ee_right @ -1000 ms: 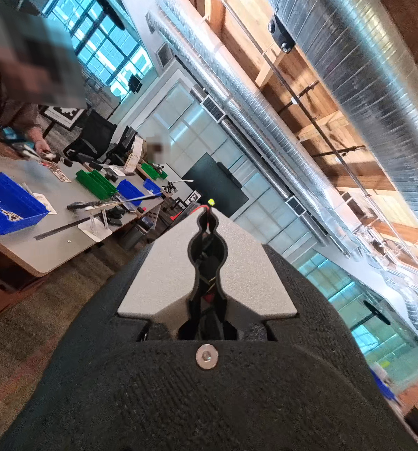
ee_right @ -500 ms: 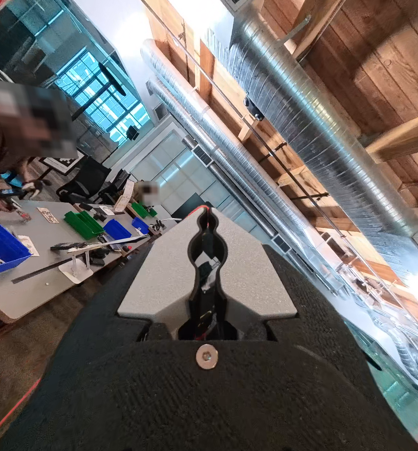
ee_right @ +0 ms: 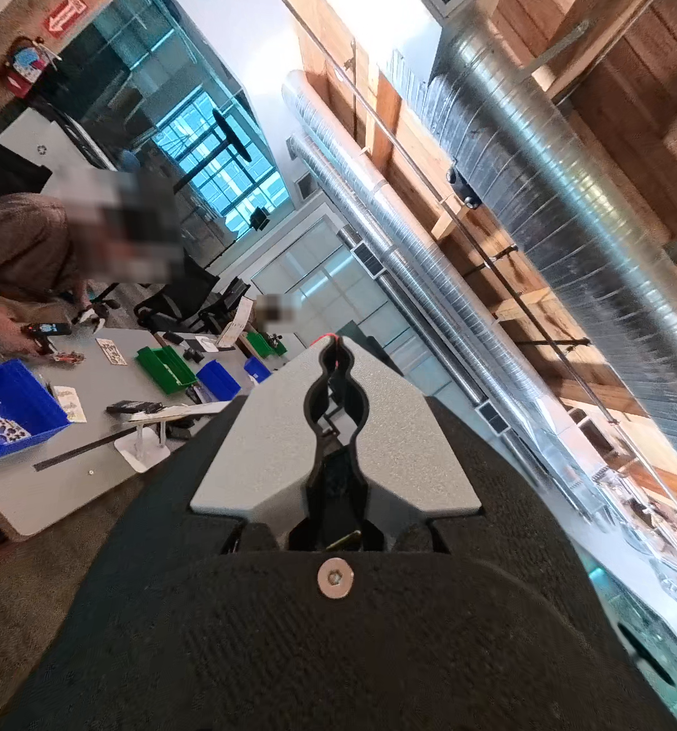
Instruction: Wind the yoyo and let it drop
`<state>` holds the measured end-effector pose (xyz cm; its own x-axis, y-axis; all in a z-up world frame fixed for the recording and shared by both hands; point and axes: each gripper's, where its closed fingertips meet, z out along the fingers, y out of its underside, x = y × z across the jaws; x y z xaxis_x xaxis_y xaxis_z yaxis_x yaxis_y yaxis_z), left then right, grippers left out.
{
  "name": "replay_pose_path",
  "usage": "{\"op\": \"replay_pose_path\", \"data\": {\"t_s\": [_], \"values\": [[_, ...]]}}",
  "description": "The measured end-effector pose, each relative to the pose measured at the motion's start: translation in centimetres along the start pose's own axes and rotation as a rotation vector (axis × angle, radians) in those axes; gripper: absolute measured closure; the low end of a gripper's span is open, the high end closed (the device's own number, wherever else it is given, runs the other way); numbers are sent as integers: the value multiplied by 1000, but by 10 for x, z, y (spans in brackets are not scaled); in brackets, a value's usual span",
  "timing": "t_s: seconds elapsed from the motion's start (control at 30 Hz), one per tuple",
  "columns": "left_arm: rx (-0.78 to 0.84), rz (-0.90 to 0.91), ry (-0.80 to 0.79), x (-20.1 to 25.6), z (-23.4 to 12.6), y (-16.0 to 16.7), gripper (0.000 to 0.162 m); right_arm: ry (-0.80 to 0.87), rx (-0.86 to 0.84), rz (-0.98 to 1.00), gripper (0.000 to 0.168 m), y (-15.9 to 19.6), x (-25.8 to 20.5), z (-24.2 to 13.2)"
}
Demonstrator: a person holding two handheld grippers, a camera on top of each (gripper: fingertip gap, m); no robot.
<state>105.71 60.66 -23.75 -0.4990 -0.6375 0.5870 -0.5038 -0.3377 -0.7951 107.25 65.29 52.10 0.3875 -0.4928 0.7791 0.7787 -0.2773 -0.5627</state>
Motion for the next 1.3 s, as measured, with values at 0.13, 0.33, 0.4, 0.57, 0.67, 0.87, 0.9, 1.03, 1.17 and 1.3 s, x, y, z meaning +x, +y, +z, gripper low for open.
{"op": "replay_pose_path", "data": {"t_s": [0.13, 0.33, 0.4, 0.57, 0.67, 0.87, 0.9, 1.03, 1.17, 1.3], "values": [[233, -80, -244, -25, -45, -24, 58, -82, 68, 12, 168, -4, -15, 15], [386, 305, -518, 27, -79, -152, 4, -247, 311, 65, 168, -61, -25, -12], [417, 442, -616, 59, -88, -209, 3, -307, 422, 75, 168, -88, -25, -28], [297, 642, -1115, 75, -156, -304, 13, -374, 689, 147, 168, -144, -4, -74], [255, 706, -1438, 92, -255, -319, 47, -361, 815, 215, 168, -159, 25, -105], [286, 704, -1635, 232, -427, -289, 78, -249, 966, 353, 168, -152, 97, -150], [254, 701, -1636, 257, -446, -279, 81, -233, 985, 388, 168, -150, 107, -155], [114, 640, -1682, 350, -506, -234, 107, -278, 1074, 559, 168, -155, 123, -174], [-41, 586, -1823, 430, -551, -182, 109, -341, 1134, 676, 168, -178, 102, -187], [-224, 440, -1944, 474, -596, -103, 109, -454, 1186, 746, 168, -232, 56, -201]]}}
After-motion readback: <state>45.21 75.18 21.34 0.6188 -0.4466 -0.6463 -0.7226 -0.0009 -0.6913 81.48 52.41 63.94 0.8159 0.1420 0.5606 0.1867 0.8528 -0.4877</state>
